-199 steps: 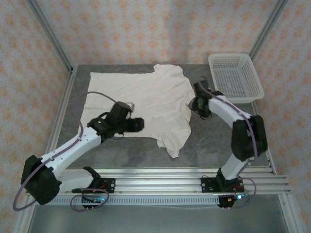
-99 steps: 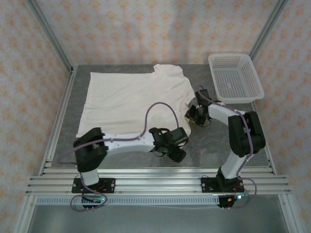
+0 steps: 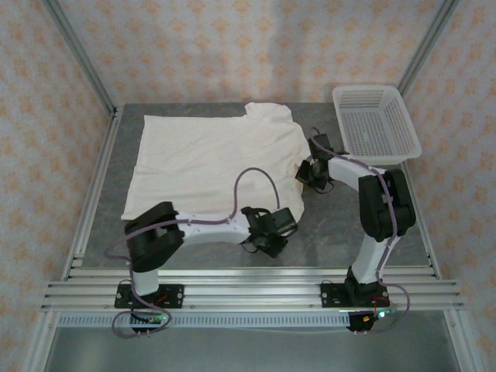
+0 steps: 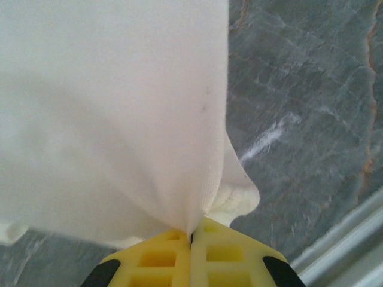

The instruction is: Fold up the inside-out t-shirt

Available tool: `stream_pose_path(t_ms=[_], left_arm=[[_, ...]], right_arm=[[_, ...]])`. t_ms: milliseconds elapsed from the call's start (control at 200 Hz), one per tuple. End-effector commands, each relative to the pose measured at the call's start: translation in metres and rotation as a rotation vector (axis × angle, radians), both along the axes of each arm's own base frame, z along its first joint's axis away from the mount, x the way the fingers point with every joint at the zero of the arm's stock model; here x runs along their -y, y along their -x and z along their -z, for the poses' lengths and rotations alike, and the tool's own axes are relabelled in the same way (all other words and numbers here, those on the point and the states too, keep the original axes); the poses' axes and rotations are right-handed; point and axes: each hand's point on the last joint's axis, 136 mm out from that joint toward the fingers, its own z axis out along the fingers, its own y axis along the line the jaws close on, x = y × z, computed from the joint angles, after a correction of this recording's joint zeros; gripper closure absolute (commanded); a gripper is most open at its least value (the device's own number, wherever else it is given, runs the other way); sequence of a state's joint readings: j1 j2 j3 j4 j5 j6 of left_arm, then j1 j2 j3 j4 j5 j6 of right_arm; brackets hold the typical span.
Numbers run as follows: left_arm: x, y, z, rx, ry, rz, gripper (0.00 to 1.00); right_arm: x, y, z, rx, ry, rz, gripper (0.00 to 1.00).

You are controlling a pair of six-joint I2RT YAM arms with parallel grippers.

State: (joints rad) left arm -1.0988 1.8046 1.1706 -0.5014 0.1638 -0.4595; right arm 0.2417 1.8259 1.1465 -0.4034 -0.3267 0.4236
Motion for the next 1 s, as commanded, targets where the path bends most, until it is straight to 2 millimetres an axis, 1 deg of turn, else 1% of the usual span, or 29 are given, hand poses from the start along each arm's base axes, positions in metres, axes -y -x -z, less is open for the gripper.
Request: stream_pose_path(t_ms=[0,40,100,180,255,300,370,420,465,510,530,550,575,595,620,640,701,791,861,896,936,996], left_arm=[[-0.001,-0.011,-0.027,-0.033,0.177,-0.090,1.00],[-0.002,-0.010,-0.031,-0.047,0.206,-0.090,1.00],[0.002,-0.005,-0.038,-0.074,0.249,-0.069,1.00],[0.023,0.014,-0.051,-0.133,0.346,0.026,1.00],[0.041,0.033,-0.061,-0.154,0.388,0.130,1.00],[0.047,0.042,-0.059,-0.159,0.361,0.179,1.00],[0.056,0.051,-0.051,-0.163,0.333,0.220,1.00],[0.064,0.053,-0.048,-0.174,0.352,0.220,1.00],[0.071,0.054,-0.049,-0.187,0.395,0.215,1.00],[0.077,0.055,-0.050,-0.192,0.427,0.216,0.94],[0.078,0.056,-0.050,-0.191,0.430,0.217,0.89],[0.079,0.055,-0.050,-0.190,0.428,0.220,0.81],[0.079,0.055,-0.048,-0.184,0.419,0.223,0.69],[0.078,0.054,-0.047,-0.178,0.410,0.225,0.60],[0.077,0.054,-0.047,-0.170,0.405,0.227,0.54],[0.076,0.054,-0.048,-0.164,0.406,0.228,0.53],[0.072,0.051,-0.056,-0.124,0.421,0.221,0.46],[0.057,0.037,-0.075,-0.031,0.430,0.171,0.40],[0.037,0.021,-0.091,0.026,0.445,0.102,0.39],[0.025,0.012,-0.098,0.047,0.457,0.058,0.38],[0.009,0.001,-0.106,0.075,0.466,-0.004,0.37],[-0.021,-0.013,-0.113,0.117,0.471,-0.097,0.34]], right_arm=[[0.007,0.000,-0.012,0.022,0.067,-0.027,1.00],[0.010,0.002,-0.017,0.029,0.078,-0.016,1.00],[0.019,0.005,-0.028,0.051,0.111,0.010,1.00],[0.037,0.014,-0.039,0.060,0.178,0.054,1.00],[0.057,0.024,-0.041,0.029,0.265,0.093,1.00],[0.066,0.030,-0.039,0.008,0.318,0.101,1.00],[0.080,0.037,-0.034,-0.023,0.388,0.116,1.00],[0.090,0.041,-0.029,-0.044,0.430,0.131,1.00],[0.099,0.044,-0.027,-0.058,0.460,0.146,1.00],[0.108,0.046,-0.025,-0.065,0.497,0.163,1.00],[0.111,0.046,-0.024,-0.067,0.511,0.170,1.00],[0.115,0.047,-0.022,-0.074,0.522,0.177,0.98],[0.117,0.048,-0.020,-0.081,0.525,0.180,0.90],[0.118,0.049,-0.017,-0.093,0.522,0.180,0.85],[0.119,0.050,-0.014,-0.111,0.518,0.182,0.80],[0.119,0.051,-0.013,-0.123,0.519,0.183,0.77],[0.120,0.053,-0.015,-0.139,0.524,0.182,0.74],[0.124,0.057,-0.033,-0.085,0.518,0.220,0.70],[0.125,0.066,-0.048,-0.038,0.493,0.263,0.69],[0.126,0.073,-0.053,-0.018,0.471,0.289,0.66],[0.123,0.084,-0.054,-0.001,0.427,0.308,0.66],[0.113,0.100,-0.048,0.002,0.339,0.312,0.66]])
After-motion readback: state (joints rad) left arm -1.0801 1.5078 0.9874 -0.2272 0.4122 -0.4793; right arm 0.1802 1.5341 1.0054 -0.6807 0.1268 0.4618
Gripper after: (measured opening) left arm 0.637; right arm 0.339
